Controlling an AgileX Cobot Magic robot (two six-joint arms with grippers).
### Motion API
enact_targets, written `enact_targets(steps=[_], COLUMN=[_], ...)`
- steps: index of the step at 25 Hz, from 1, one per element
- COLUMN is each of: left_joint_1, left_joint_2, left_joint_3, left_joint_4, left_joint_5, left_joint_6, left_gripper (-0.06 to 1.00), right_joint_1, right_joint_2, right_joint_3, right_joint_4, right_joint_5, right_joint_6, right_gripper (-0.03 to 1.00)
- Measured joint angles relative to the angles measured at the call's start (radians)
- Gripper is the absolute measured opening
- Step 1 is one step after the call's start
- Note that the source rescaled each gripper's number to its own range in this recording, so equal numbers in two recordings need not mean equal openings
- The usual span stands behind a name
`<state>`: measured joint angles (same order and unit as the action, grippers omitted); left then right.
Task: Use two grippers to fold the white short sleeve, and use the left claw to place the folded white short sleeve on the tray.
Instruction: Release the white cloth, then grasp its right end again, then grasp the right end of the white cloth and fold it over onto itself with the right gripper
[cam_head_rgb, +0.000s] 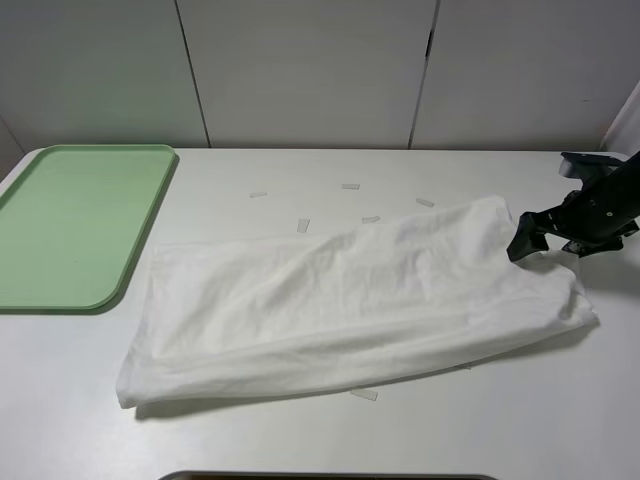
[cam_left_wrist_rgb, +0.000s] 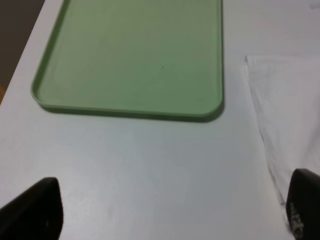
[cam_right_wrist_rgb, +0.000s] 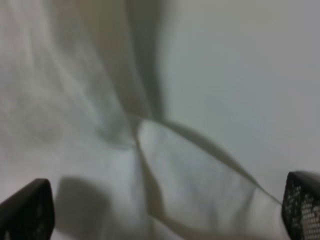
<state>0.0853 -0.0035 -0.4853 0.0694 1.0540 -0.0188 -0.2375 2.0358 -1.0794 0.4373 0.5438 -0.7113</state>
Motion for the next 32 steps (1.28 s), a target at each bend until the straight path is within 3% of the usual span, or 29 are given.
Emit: enact_targets(steps=[7, 9, 10, 11, 12, 13, 15, 25, 32], left_joint_1=[0.0, 0.0, 0.0, 0.0, 0.0, 0.0, 0.0, 0.0, 0.0], left_joint_2=[0.0, 0.0, 0.0, 0.0, 0.0, 0.0, 0.0, 0.0, 0.0], left_joint_3=[0.0, 0.0, 0.0, 0.0, 0.0, 0.0, 0.0, 0.0, 0.0], left_joint_4=[0.001, 0.001, 0.001, 0.001, 0.001, 0.001, 0.001, 0.001, 0.001], left_joint_5=[0.0, -0.001, -0.001, -0.001, -0.001, -0.001, -0.001, -0.001, -0.001], left_joint_6=[0.0, 0.0, 0.0, 0.0, 0.0, 0.0, 0.0, 0.0, 0.0], left_gripper=[0.88, 0.88, 0.88, 0.88, 0.88, 0.88, 0.88, 0.88, 0.88], right_joint_1=[0.063, 0.076, 0.076, 0.081, 0.082, 0.085, 0.095, 0.124, 0.145], right_joint_2=[0.0, 0.0, 0.0, 0.002, 0.003, 0.006, 0.015, 0.013, -0.102], right_joint_3=[-0.001, -0.001, -0.001, -0.001, -0.001, 0.0, 0.001, 0.004, 0.013], right_joint_4=[0.039, 0.044, 0.044, 0.045, 0.047, 0.048, 0.055, 0.005, -0.336], right_joint_5=[0.041, 0.05, 0.05, 0.058, 0.063, 0.066, 0.076, 0.06, 0.074], right_joint_6=[-0.002, -0.002, -0.002, -0.002, -0.002, -0.002, -0.001, 0.029, 0.362], right_gripper=[0.99, 0.82, 0.82, 0.71, 0.65, 0.5, 0.07, 0.07, 0.07])
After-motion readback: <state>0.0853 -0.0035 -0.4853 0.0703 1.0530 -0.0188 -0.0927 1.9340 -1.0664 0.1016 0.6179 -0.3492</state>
